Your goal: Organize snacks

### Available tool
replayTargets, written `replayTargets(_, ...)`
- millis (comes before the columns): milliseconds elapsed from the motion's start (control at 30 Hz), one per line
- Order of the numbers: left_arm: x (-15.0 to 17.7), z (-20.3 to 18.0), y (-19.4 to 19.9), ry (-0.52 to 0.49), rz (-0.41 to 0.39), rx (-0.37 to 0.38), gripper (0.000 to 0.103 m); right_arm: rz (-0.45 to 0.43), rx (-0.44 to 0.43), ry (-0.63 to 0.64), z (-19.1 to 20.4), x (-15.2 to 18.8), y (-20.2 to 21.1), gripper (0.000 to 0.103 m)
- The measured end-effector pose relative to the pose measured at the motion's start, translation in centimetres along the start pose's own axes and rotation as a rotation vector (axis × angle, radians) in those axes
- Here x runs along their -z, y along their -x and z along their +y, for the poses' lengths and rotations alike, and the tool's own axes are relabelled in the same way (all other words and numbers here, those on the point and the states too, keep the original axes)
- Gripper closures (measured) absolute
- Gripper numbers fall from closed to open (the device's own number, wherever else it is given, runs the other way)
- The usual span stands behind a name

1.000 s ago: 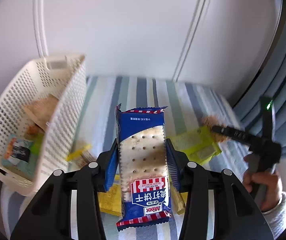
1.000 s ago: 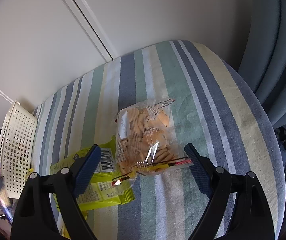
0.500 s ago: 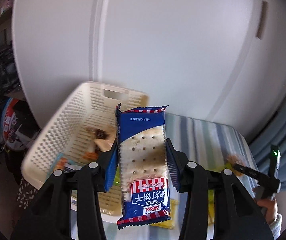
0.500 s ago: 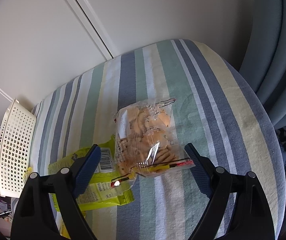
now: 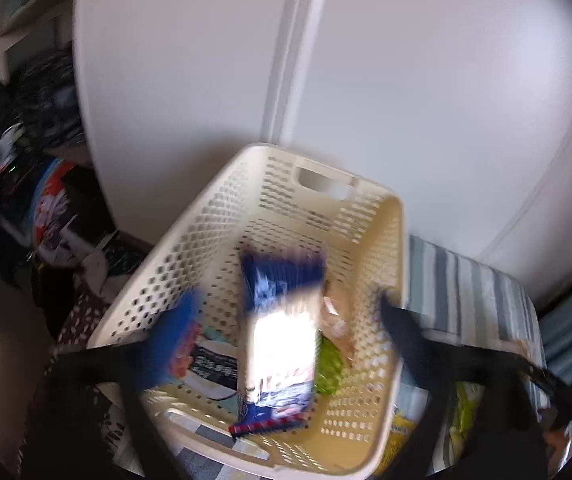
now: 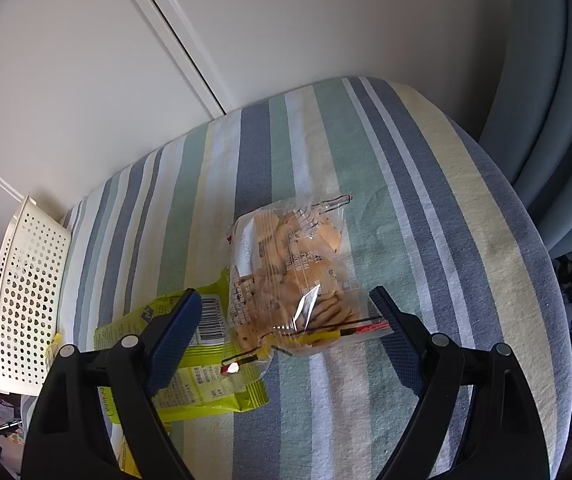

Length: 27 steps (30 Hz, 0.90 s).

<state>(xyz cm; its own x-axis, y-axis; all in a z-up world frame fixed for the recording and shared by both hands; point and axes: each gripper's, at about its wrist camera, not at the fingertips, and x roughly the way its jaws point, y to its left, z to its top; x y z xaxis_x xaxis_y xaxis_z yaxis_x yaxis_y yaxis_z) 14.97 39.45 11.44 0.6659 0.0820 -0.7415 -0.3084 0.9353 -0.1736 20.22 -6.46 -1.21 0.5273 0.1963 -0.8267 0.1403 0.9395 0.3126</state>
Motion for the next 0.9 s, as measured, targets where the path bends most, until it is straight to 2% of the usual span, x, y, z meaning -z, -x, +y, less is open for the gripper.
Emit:
replayTargets(133, 0.8, 0.2, -0.3, 0.035, 0.007, 0.023, 0.002, -0.001, -0.001, -0.001, 0.0, 0.0, 0.0, 0.018)
replayTargets(400, 2.0, -2.4, 1.2, -0.058, -0.048, 0.009, 0.002, -0.007, -0.011, -0.016, -0.3, -0.1, 0.0, 0.018)
replayTargets(600, 1.9, -3.3, 3.1, -0.064, -0.084, 0.043, 0.002, -0.018, -0.007, 0.015, 0.1, -0.6, 0.0, 0.018)
replayTargets(833, 2.2, -3.9, 4.4, -0.073, -0.102, 0.074, 0.002, 0.043, 0.011, 0.031, 0.3, -1.4, -1.9, 0.017)
replayTargets(867, 2.3, -4.0, 4.6, -0.077, -0.101, 0.078, 0.002, 0.045, 0.016, 0.041, 0.4, -1.5, -2.0, 0.017)
replayTargets(900, 2.3, -4.0, 4.6, -0.078, -0.1, 0.079, 0.002, 0.047, 0.021, 0.054, 0.6, -1.4, -2.0, 0.023)
